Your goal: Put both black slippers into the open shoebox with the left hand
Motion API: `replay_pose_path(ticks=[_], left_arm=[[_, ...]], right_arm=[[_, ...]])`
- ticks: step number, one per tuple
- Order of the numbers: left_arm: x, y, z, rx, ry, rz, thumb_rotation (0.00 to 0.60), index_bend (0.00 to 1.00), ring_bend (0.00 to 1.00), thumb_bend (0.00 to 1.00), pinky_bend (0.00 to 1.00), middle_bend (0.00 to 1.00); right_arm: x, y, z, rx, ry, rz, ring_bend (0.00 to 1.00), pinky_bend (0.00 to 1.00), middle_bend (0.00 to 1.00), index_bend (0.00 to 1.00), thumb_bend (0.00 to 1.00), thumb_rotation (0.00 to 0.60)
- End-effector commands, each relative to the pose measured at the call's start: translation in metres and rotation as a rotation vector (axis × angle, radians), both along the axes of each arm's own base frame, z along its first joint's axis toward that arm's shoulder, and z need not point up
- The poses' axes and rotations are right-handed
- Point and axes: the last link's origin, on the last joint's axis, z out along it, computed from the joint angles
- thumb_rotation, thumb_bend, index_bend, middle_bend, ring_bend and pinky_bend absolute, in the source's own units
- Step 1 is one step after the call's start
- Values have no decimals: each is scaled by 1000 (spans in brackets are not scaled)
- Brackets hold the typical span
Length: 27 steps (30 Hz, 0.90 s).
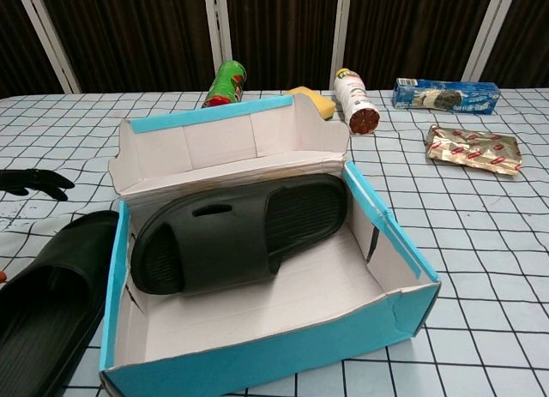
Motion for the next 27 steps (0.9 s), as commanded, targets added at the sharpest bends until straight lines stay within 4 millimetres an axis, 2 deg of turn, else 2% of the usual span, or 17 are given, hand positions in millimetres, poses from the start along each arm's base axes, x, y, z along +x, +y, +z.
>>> replay_pose_path(ticks=[1, 12, 17, 27], left_arm=[[3, 2, -3, -1, -1, -8, 600, 76, 0, 283, 68, 97], [11, 7, -22, -36, 3, -17, 600, 77, 0, 284, 68, 163], [13, 8, -32, -42, 3, -22, 600, 113, 0, 284, 68, 192], [13, 11, -38, -29, 13, -27, 600, 150, 0, 284, 68, 207]], right_arm=[[0, 0, 0, 0, 0, -1, 133, 36, 98, 98, 308, 600], [-2, -2, 0, 3, 1, -10, 133, 36, 98, 98, 307, 600], [-3, -2, 0, 6, 1, -11, 133, 36, 98, 98, 308, 600], [-3, -2, 0, 9, -3, -10, 133, 36, 98, 97, 308, 600]])
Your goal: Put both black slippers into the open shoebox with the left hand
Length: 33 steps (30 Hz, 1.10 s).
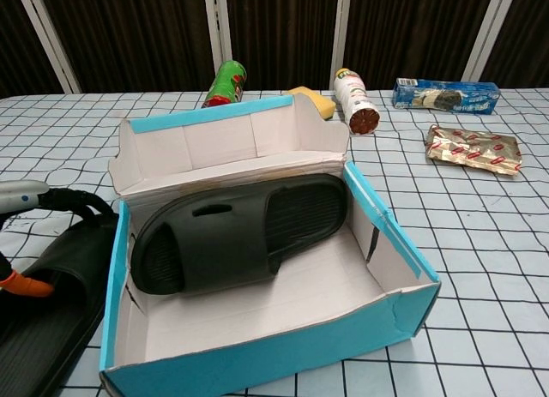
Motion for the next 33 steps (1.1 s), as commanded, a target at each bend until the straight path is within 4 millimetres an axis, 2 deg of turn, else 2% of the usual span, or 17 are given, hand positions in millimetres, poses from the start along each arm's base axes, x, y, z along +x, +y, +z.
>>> replay_pose_path(ticks=[1, 6, 26, 33], left_arm=[[-1, 1, -1, 7, 3, 2, 600, 151, 0, 284, 68, 200], [-5, 0, -3, 5, 14, 3, 600, 170, 0, 284, 68, 204], [-12, 6, -2, 89, 62, -31, 600, 488, 0, 291, 68, 454], [-12, 9, 14, 138, 74, -46, 600, 563, 31, 304, 68, 537]], right_arm=[[0, 0, 0, 2, 1, -1, 133, 36, 98, 98, 308, 600], [0, 0, -1, 7, 0, -2, 133, 36, 98, 98, 308, 600], [1, -1, -2, 15, 2, -2, 133, 36, 98, 98, 309, 600], [1, -1, -3, 16, 4, -1, 133, 36, 98, 98, 308, 600]])
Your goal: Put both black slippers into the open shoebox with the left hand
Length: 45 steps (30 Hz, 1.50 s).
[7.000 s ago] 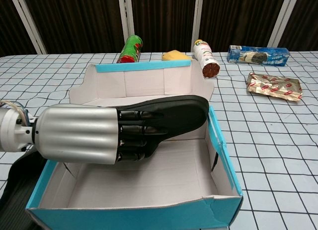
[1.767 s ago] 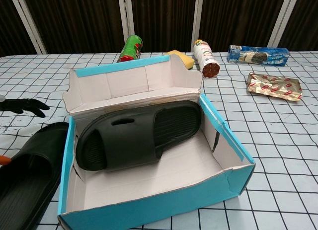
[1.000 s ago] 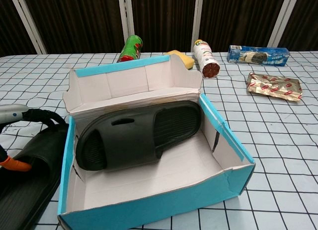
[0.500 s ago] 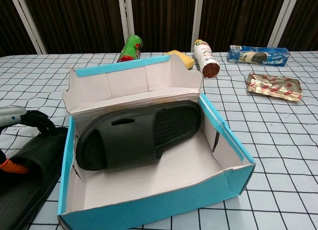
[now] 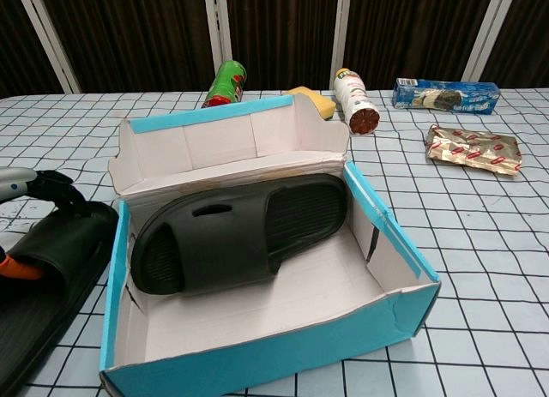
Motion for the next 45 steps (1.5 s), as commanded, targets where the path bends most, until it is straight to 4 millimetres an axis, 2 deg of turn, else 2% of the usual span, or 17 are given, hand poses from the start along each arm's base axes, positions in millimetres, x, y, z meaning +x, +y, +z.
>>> replay_pose_path(ticks=[1, 6, 9, 12, 16, 20, 23, 25, 28, 32, 38, 43, 45], left_arm=[[0, 0, 15, 31, 7, -10, 600, 564, 31, 306, 68, 540], [0, -16, 60, 83, 61, -48, 600, 565, 42, 318, 72, 538], [4, -28, 97, 108, 127, -106, 600, 568, 44, 338, 75, 527], [13, -32, 137, 188, 263, -241, 600, 574, 44, 366, 75, 523], [50, -29, 182, 366, 400, -481, 600, 579, 44, 402, 75, 521], [104, -20, 200, 513, 503, -740, 600, 579, 44, 408, 75, 514], [151, -13, 191, 539, 572, -952, 600, 579, 44, 414, 75, 514], [171, -11, 180, 527, 611, -1032, 600, 580, 44, 415, 75, 516], [202, -7, 154, 480, 675, -1160, 600, 581, 44, 415, 75, 522], [235, -3, 114, 379, 647, -1219, 600, 582, 44, 416, 75, 522], [268, 4, 58, 277, 631, -1285, 600, 583, 44, 417, 75, 521], [280, 1, 27, 247, 617, -1291, 600, 591, 44, 419, 75, 523], [283, -5, 6, 207, 621, -1286, 600, 591, 44, 420, 74, 523]], right_arm=[[0, 0, -1, 3, 0, 1, 133, 36, 98, 98, 308, 600], [1, 0, 0, -1, -4, 3, 133, 36, 98, 98, 308, 600], [2, 1, 1, -2, -6, 9, 133, 36, 98, 98, 309, 600], [4, 2, 2, -6, -11, 15, 133, 36, 98, 98, 309, 600], [6, 5, 4, -14, -19, 23, 133, 36, 98, 97, 308, 600], [5, 7, 5, -16, -27, 22, 133, 36, 98, 98, 308, 600], [5, 7, 6, -17, -33, 26, 133, 36, 98, 98, 309, 600], [4, 8, 8, -21, -36, 27, 133, 36, 98, 98, 308, 600], [3, 9, 10, -27, -43, 27, 133, 36, 98, 97, 308, 600], [0, 9, 12, -29, -51, 24, 133, 36, 98, 98, 308, 600], [-2, 9, 14, -34, -56, 22, 133, 36, 98, 98, 308, 600], [-2, 9, 14, -30, -55, 21, 133, 36, 98, 98, 308, 600], [-2, 10, 14, -33, -58, 22, 133, 36, 98, 98, 308, 600]])
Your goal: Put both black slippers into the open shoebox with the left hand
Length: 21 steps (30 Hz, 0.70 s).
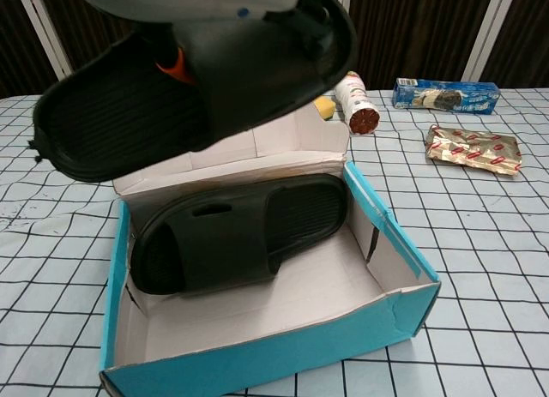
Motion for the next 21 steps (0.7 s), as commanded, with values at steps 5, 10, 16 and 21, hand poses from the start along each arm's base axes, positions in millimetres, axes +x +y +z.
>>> replay_pose_path(ticks=[5, 10, 16, 21], left_arm=[[13, -17, -56, -32, 93, 7, 600, 590, 44, 420, 75, 524], [14, -22, -75, -31, 125, 9, 600, 591, 44, 421, 75, 524], [28, -26, -93, -46, 98, -7, 600, 596, 44, 421, 75, 529], [28, -32, -107, -63, 122, -28, 600, 598, 45, 421, 75, 530]], right_arm=[[0, 1, 2, -7, -7, -2, 133, 36, 98, 98, 308, 600], [-1, 1, 2, -6, -8, -2, 133, 36, 98, 98, 308, 600], [-3, 0, 3, -7, -10, -10, 134, 36, 98, 98, 308, 600], [-3, 1, 4, -13, -10, -8, 133, 36, 98, 98, 308, 600]])
